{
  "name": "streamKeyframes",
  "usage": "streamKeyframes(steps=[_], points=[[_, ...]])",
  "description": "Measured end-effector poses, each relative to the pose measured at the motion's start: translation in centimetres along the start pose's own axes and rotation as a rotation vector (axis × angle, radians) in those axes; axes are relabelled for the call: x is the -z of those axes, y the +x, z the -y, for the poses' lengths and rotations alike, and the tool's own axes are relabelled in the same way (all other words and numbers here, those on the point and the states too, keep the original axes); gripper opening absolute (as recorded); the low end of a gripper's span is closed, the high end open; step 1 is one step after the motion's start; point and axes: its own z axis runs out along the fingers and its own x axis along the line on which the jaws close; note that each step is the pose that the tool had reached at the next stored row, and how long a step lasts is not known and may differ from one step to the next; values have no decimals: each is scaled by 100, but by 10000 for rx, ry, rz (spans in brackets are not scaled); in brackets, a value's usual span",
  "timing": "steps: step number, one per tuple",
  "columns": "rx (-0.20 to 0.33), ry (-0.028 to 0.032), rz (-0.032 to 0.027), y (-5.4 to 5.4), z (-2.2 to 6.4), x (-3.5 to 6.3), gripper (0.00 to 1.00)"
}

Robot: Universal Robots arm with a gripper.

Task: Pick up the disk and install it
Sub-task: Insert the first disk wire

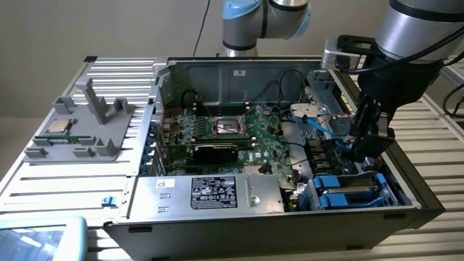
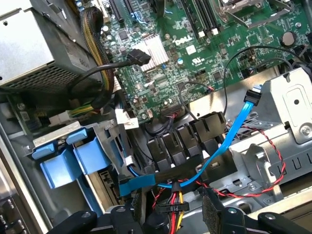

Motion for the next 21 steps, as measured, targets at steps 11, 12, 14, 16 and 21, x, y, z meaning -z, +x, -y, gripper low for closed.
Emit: streamKeyframes(steps=[11, 12, 14, 16, 21], points=[[-43, 56, -40, -12, -12, 21, 36], [-40, 71, -61, -7, -25, 31, 36], [-33, 113, -117, 7, -57, 51, 36], [-26, 183, -198, 19, -81, 63, 36], [-25, 402, -473, 32, -109, 75, 36]])
